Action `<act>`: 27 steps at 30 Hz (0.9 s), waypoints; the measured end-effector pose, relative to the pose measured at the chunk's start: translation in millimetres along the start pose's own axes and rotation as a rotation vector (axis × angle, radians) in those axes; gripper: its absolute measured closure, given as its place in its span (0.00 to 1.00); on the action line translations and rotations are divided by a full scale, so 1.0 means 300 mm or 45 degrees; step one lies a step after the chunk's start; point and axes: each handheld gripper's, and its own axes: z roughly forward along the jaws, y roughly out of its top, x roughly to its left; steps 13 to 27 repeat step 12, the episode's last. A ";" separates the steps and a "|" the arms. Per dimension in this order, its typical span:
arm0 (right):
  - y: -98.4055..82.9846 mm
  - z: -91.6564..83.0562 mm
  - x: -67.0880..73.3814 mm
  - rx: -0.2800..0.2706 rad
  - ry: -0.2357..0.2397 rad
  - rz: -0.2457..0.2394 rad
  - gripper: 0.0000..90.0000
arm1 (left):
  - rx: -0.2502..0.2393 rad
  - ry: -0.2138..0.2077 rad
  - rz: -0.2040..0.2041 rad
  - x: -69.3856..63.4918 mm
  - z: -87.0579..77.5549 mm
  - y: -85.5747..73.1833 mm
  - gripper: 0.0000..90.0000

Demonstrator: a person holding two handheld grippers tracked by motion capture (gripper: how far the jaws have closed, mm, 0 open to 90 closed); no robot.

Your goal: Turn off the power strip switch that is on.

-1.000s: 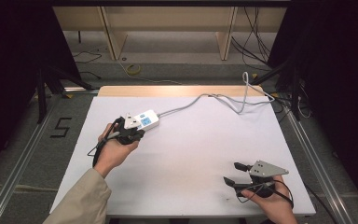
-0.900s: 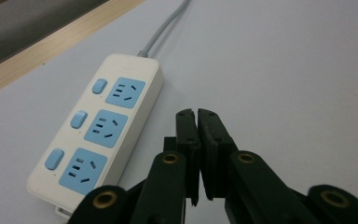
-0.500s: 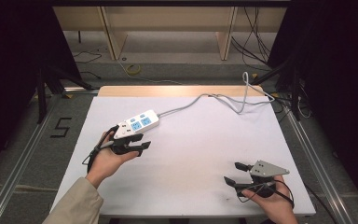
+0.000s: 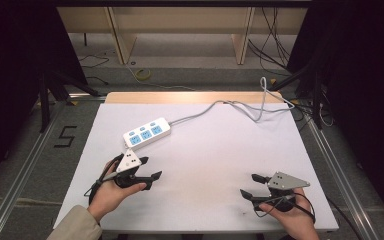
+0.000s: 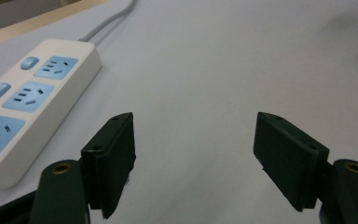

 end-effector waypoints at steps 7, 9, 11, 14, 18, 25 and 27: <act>-0.002 -0.002 -0.003 0.002 -0.003 -0.002 0.36 | 0.020 0.008 0.023 -0.003 0.001 -0.039 0.32; -0.001 0.000 -0.003 -0.003 -0.002 -0.004 0.36 | 0.036 0.009 0.034 -0.005 0.008 -0.043 0.31; -0.001 0.001 -0.002 -0.001 0.000 -0.006 0.36 | 0.035 0.011 0.039 -0.008 0.012 -0.042 0.31; -0.001 0.001 -0.002 -0.001 -0.001 -0.006 0.36 | 0.038 0.009 0.043 -0.010 0.014 -0.042 0.30; -0.001 0.001 -0.002 -0.001 -0.001 -0.006 0.36 | 0.038 0.009 0.043 -0.010 0.014 -0.042 0.30; -0.001 0.001 -0.002 -0.001 -0.001 -0.006 0.36 | 0.038 0.009 0.043 -0.010 0.014 -0.042 0.30; -0.001 0.001 -0.002 -0.001 -0.001 -0.006 0.36 | 0.038 0.009 0.043 -0.010 0.014 -0.042 0.30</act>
